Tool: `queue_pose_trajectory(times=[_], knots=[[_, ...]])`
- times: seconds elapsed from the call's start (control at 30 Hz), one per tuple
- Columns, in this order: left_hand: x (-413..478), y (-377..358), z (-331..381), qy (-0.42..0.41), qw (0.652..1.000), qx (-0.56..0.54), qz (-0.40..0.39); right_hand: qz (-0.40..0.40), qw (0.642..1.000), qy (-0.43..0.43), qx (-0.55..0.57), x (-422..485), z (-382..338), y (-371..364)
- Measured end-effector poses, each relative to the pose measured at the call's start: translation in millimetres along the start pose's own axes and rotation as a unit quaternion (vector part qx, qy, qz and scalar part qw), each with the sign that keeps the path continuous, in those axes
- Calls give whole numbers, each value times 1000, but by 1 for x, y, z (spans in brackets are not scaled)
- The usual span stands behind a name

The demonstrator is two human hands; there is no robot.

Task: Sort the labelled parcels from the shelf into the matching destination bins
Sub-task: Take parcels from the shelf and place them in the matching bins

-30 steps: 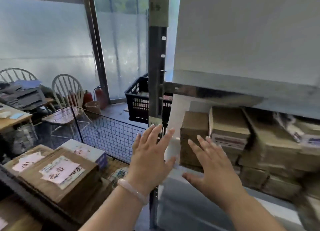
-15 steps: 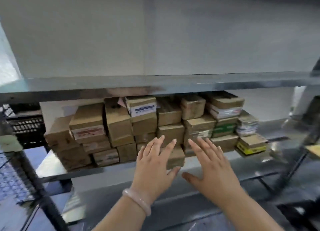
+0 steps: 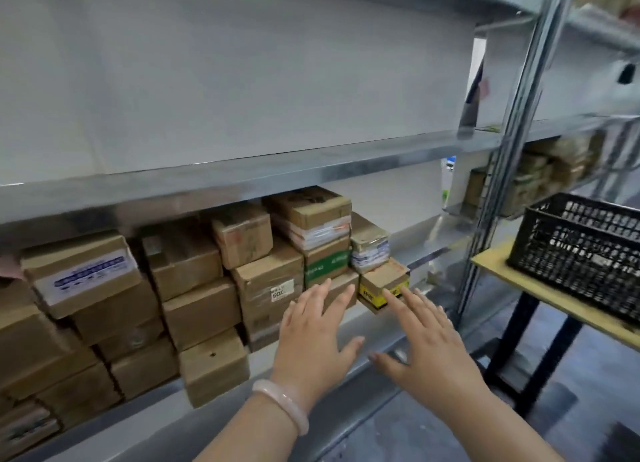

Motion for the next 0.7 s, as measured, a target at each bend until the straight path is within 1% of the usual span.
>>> queue_pose_trajectory(times=[0.23,0.33,0.47,0.6,0.7], knots=[[103,-39,0,-12,999,-36,13,0,999,-32,-29,83,56,0],[143,-60,1,-20,999,-41,-7,9,998,-60,-20,112,82,0],[181,-92,8,-17,998,-52,-29,-20,997,-77,-1,136,112,-15],[199,-121,9,-2,998,-41,-55,-36,994,-91,55,164,140,-29],[211,-137,4,20,997,-38,-61,-43,985,-95,134,201,159,-43]])
Point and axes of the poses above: each hand's wrist, its own x-axis towards the middle knuckle, its own y-axis out of the back of the hand, z = x × y, the point moved 5 cm from there along x, towards the middle knuckle, and after that the axes turned 1 degree about -z, right-handed, at the moved point
